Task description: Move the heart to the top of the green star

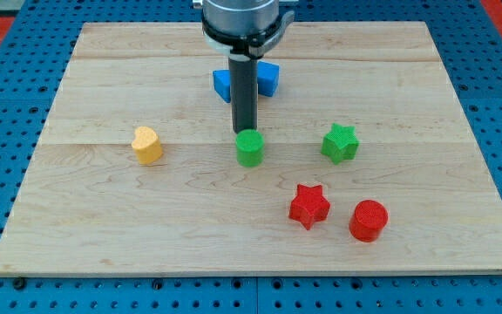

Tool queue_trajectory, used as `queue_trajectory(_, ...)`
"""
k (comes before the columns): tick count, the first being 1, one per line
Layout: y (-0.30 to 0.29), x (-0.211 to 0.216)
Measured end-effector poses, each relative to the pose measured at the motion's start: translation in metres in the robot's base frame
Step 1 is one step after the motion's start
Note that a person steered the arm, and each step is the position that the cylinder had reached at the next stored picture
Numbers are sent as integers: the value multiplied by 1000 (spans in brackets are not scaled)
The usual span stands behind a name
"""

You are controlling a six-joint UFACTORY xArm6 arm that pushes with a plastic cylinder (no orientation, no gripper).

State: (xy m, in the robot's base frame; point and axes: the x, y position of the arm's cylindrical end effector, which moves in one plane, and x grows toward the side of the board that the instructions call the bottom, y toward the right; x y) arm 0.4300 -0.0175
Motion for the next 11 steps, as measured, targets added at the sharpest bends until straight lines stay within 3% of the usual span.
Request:
queue_trajectory(1,-69,19)
queue_trajectory(2,-129,97)
queue_trajectory(3,-153,80)
queue_trajectory(4,-209,31)
queue_trajectory(5,-82,-31)
queue_trajectory(6,-108,-8)
queue_trajectory(7,-89,15)
queue_trajectory(8,-24,-6)
queue_trajectory(10,69,-8)
queue_trajectory(11,104,-36)
